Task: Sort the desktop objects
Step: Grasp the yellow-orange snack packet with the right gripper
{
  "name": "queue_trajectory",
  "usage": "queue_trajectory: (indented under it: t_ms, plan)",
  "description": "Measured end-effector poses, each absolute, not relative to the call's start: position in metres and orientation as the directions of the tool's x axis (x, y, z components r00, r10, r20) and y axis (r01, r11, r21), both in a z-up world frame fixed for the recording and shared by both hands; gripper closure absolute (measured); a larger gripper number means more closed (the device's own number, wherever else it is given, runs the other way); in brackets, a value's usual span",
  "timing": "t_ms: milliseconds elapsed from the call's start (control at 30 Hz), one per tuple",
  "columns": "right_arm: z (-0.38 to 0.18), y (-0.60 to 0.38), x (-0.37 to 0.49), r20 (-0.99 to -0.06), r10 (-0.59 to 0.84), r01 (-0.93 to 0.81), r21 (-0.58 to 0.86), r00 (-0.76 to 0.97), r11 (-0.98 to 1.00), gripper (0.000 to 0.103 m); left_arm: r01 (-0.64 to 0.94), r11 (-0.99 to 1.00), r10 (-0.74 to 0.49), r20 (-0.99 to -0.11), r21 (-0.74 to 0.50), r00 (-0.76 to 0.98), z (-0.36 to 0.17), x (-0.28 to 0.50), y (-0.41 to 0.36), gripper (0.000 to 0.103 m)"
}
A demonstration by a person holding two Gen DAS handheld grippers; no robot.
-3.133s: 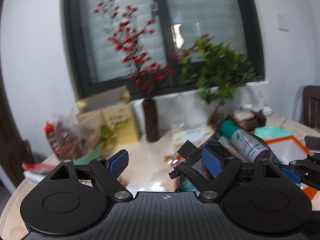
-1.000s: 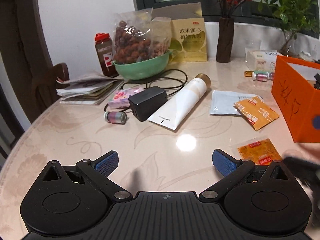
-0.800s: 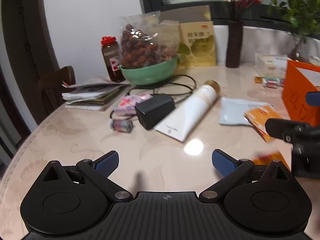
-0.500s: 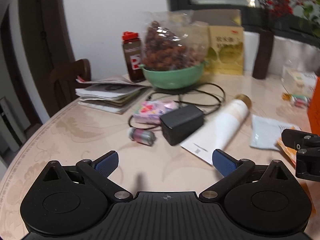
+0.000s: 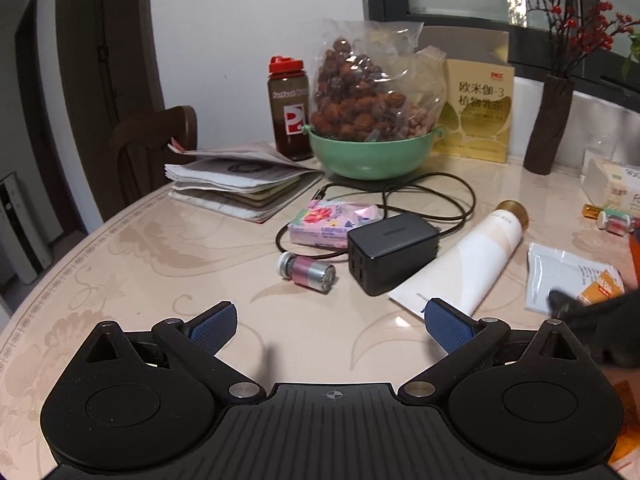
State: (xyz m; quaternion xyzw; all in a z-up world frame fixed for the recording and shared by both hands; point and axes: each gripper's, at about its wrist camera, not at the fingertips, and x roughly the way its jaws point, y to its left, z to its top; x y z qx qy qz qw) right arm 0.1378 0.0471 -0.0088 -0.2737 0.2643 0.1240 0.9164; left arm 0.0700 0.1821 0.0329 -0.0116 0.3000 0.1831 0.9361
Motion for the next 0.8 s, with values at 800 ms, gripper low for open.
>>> queue_trajectory:
  t_ms: [800]
  plan:
    - [0.005,0.011,0.076,-0.779,0.461,-0.658,0.084,0.425,0.748,0.003,-0.288,0.957,0.257,-0.564,0.036,0.785,0.040,0.057,0.179,0.000]
